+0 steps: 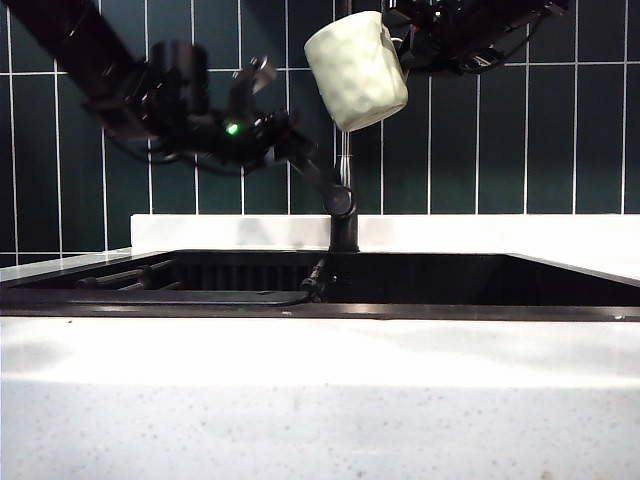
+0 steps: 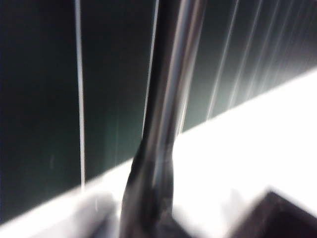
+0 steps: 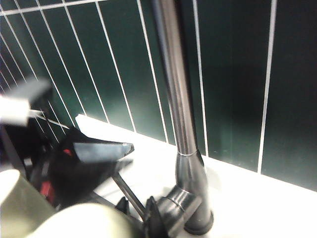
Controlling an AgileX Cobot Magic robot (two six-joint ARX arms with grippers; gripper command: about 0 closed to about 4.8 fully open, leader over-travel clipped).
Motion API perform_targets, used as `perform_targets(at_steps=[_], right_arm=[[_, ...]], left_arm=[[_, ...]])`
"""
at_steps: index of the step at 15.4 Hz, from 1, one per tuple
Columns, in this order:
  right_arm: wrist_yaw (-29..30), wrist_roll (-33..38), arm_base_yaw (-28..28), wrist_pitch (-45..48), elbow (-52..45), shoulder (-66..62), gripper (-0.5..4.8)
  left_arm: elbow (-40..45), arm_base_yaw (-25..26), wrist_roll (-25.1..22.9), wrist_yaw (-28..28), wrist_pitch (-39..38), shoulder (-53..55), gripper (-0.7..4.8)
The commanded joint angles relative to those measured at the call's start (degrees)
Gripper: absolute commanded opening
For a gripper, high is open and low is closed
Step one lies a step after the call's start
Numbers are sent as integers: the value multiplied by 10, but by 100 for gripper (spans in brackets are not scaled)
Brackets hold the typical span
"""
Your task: Pick up the mug next to the sink, go to the faucet to get some water, pour the water into the sink, and finally put the mug back to its place.
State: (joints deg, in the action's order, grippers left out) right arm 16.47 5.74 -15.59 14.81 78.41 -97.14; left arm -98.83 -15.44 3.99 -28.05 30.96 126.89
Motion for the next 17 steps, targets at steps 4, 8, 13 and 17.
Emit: perform_targets(at_steps=[4,8,13,17], right_arm=[[-26,-80,20,-17,8,14,-1],[-26,-90,64,-24,8,21,-1],[-25,-224,87,-102,8,54,-1],[-26,-291,83,-142,8,63,-1]], left_arm=[[0,18,9,60,-78,-55,-6],[1,26,-12,57,-156,-146,-6],[66,17,-32,24,-261,-277,-5],[314,17,-31,26,-242,-435,-5]])
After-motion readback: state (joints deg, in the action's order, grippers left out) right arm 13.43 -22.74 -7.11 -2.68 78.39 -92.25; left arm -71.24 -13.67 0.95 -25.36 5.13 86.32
